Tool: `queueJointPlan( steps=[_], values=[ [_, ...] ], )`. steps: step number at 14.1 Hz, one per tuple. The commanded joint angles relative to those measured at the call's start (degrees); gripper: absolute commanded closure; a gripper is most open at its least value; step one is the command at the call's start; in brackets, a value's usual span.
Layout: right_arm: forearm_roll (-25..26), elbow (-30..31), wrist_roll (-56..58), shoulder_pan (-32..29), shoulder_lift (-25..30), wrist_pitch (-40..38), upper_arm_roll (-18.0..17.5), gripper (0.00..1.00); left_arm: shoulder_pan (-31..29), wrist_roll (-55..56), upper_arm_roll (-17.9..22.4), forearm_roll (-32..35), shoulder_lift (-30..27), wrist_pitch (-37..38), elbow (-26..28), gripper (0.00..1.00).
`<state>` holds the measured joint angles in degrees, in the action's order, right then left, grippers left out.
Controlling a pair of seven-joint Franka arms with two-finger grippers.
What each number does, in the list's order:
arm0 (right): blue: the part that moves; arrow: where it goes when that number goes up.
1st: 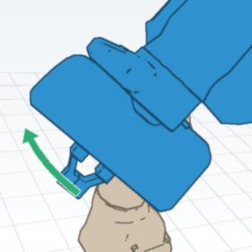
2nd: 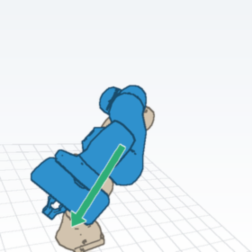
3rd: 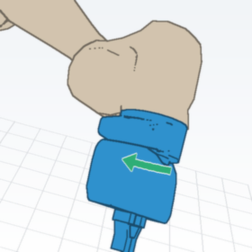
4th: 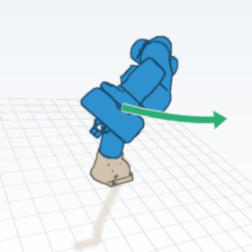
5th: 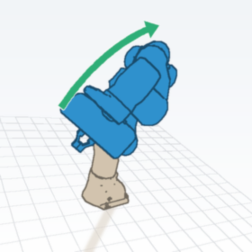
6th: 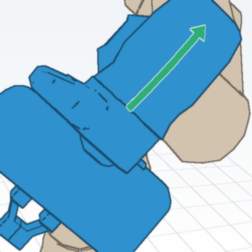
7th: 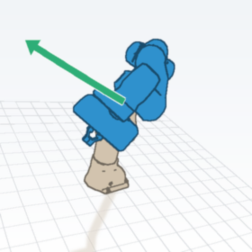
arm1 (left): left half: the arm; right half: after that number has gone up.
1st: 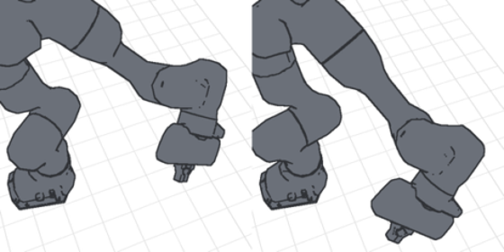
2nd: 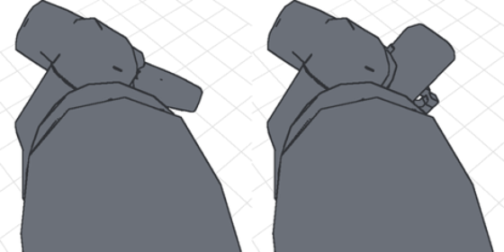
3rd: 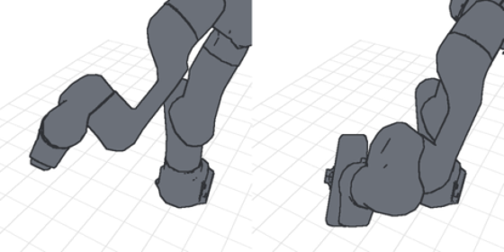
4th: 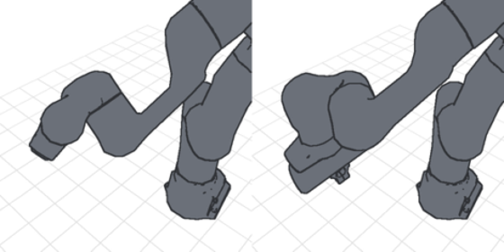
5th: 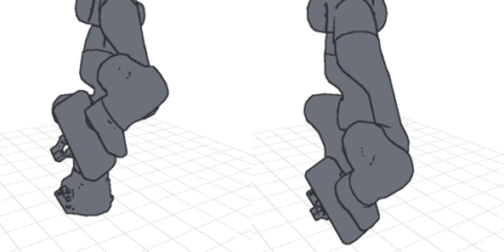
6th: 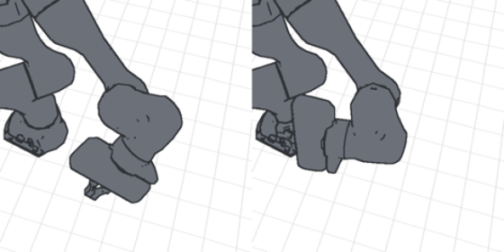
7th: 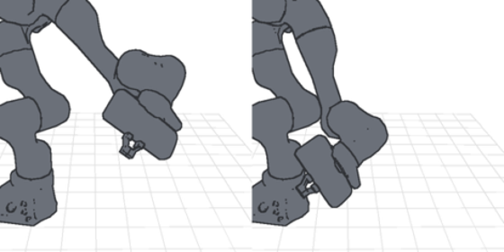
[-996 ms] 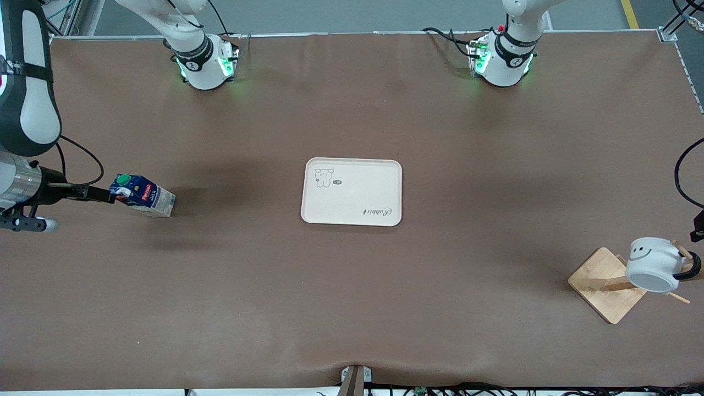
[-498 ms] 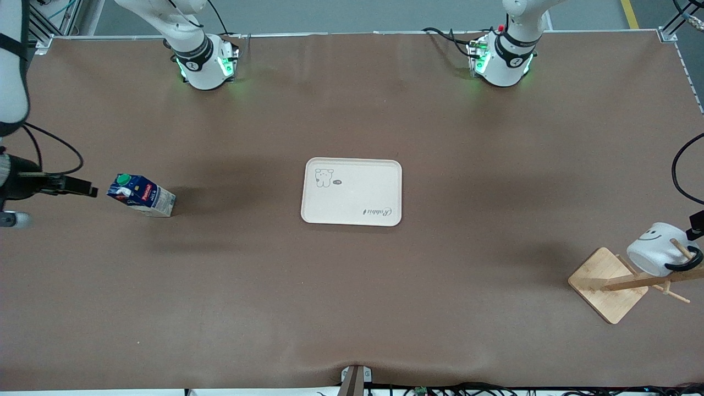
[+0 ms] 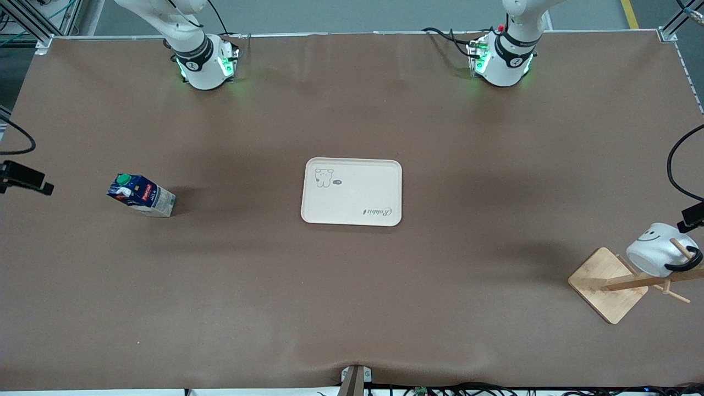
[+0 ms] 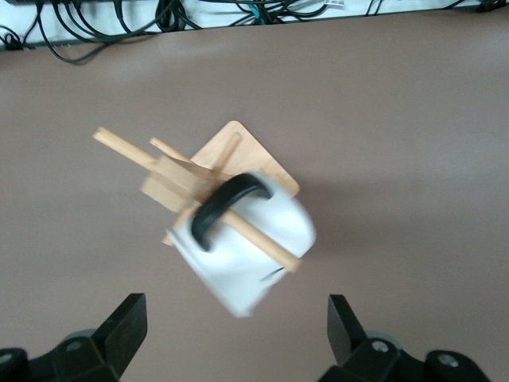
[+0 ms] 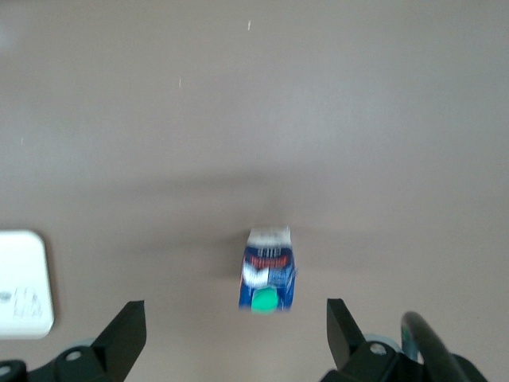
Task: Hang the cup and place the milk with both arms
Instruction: 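Open the right gripper and raise it away from the milk carton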
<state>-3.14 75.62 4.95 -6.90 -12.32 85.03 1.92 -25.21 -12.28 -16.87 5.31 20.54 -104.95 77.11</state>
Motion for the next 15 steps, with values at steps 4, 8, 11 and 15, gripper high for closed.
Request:
queueJointPlan(
  steps=[4,8,11,15],
  values=[
    [0.2,12.7,-0.7,2.2,11.6,-2.6,-0.7,0.00,-0.2,9.4,-4.4,0.2,-2.1,2.4,0.4,0.00],
    [0.7,20.1,-0.8,0.9,18.0,4.1,-0.2,0.00,0.1,13.1,-6.8,0.3,-3.0,3.6,0.7,0.00],
    [1.7,15.3,-0.9,0.1,16.2,1.4,-0.1,0.00,1.0,13.3,-6.9,0.3,-3.8,4.4,0.8,0.00],
    [1.8,14.8,-1.8,0.0,16.3,1.3,-0.2,0.00,2.3,13.6,-7.2,1.3,-3.8,4.6,1.4,0.00]
  ],
)
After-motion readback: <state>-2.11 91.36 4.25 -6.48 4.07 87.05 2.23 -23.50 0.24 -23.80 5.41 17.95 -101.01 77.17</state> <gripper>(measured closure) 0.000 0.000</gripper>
